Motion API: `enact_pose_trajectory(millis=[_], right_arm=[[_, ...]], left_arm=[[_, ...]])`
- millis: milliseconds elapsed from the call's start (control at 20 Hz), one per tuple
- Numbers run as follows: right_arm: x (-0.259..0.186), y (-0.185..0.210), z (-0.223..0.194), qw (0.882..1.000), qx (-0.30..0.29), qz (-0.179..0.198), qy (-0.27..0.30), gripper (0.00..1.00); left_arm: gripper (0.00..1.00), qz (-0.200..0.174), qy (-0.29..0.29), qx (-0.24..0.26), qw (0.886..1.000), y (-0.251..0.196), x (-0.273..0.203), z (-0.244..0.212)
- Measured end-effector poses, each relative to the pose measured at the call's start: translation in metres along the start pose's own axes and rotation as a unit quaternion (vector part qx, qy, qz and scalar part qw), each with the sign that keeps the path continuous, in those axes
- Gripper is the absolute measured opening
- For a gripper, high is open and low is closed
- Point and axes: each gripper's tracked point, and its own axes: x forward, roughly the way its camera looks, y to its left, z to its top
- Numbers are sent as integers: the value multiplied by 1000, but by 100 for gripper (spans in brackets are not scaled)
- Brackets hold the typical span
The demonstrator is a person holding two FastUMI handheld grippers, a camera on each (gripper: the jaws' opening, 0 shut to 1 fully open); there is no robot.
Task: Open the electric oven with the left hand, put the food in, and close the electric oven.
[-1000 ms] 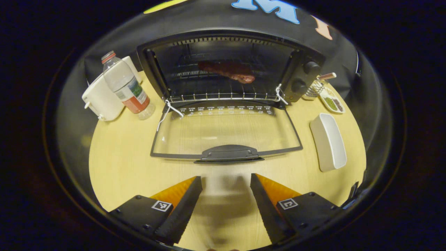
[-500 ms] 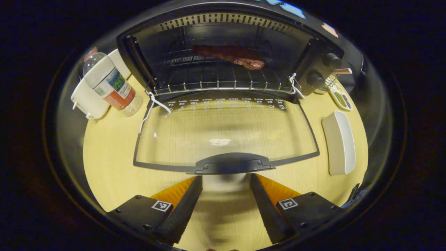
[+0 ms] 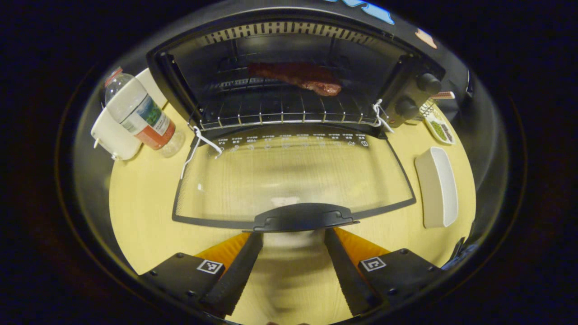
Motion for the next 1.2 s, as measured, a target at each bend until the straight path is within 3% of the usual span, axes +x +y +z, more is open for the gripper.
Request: enact_pose_trajectory(millis=[50, 600, 900, 1050, 1200], right_arm=[[-1, 1, 0, 1000, -1, 1, 1, 90], [-1, 13, 0, 999, 0, 34, 5, 90], [-1, 11, 0, 999, 1, 36, 4, 90], [-2, 5, -4, 999, 6, 32, 9, 90], [-1, -3, 0, 1000, 14, 25, 5, 90]], left_arm=[[95, -1, -7, -2, 1000, 0, -5, 1], [99, 5, -73, -3, 997, -3, -56, 24], [92, 18, -93, 11, 995, -2, -68, 39], [99, 23, -102, 16, 994, -2, -71, 47], [95, 26, -106, 12, 994, -1, -73, 52]])
